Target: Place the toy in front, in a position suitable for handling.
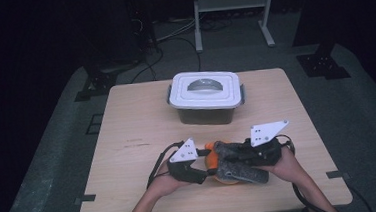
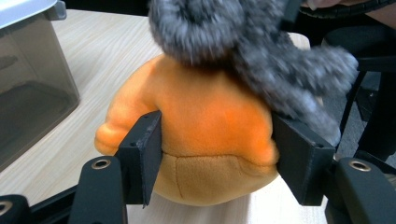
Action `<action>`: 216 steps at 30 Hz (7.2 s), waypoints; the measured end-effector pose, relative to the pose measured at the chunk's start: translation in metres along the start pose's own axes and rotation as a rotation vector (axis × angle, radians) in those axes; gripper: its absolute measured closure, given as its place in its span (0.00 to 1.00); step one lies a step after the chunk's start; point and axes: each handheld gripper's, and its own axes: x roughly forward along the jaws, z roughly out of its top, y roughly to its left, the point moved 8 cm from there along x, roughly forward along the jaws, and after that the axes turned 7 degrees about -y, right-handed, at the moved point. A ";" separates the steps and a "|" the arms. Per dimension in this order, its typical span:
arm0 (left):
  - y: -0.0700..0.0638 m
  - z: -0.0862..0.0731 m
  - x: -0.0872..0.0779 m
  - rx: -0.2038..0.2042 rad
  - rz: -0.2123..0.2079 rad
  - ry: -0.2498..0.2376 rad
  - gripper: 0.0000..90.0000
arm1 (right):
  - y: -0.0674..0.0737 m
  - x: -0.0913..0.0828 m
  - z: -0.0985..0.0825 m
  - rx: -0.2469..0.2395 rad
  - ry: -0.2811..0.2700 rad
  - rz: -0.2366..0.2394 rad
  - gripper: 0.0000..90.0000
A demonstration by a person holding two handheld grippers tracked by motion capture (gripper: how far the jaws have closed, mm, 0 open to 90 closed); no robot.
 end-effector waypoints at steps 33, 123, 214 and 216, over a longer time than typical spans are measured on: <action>0.001 -0.004 -0.008 -0.042 -0.047 0.012 0.27 | -0.013 -0.007 -0.027 0.064 0.018 -0.010 0.85; 0.008 -0.004 -0.011 0.012 0.023 0.030 0.53 | 0.006 0.005 -0.009 0.007 -0.042 0.017 0.84; 0.022 -0.027 -0.028 -0.060 -0.076 0.091 0.32 | -0.005 0.025 -0.039 0.109 0.002 0.051 0.84; 0.023 -0.029 -0.030 -0.064 -0.075 0.089 0.35 | -0.006 0.024 -0.042 0.128 0.008 0.058 0.84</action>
